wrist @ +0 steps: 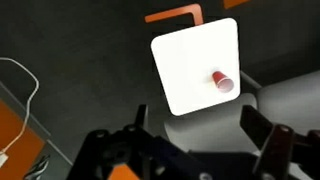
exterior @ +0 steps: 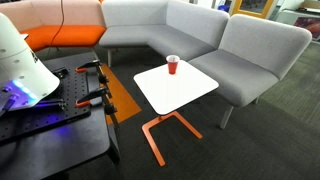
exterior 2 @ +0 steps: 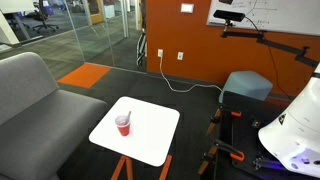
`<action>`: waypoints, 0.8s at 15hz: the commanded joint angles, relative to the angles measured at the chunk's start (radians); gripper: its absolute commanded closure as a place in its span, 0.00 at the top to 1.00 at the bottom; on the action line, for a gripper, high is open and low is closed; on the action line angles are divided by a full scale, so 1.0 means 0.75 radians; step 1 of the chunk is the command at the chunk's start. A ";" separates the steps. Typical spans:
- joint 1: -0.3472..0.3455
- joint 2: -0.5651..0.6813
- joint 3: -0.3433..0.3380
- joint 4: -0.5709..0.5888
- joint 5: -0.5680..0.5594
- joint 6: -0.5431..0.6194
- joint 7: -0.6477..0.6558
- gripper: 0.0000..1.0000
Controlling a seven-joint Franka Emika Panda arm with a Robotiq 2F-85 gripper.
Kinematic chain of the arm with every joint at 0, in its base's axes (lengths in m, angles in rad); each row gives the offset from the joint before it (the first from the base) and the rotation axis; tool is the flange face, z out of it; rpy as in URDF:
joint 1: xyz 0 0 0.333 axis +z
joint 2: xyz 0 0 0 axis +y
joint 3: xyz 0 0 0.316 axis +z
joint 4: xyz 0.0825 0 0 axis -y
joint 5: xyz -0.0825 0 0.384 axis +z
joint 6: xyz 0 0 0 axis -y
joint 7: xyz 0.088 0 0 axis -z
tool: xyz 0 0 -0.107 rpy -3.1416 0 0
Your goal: Take the pen out of the cup and put it on the table
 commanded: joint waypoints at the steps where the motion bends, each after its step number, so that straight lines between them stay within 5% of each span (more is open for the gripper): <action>1: -0.007 0.002 0.005 0.002 0.005 -0.002 -0.004 1.00; 7: 0.086 0.136 0.060 0.001 0.007 0.063 -0.037 1.00; 12: 0.303 0.581 0.127 0.024 0.076 0.362 -0.168 1.00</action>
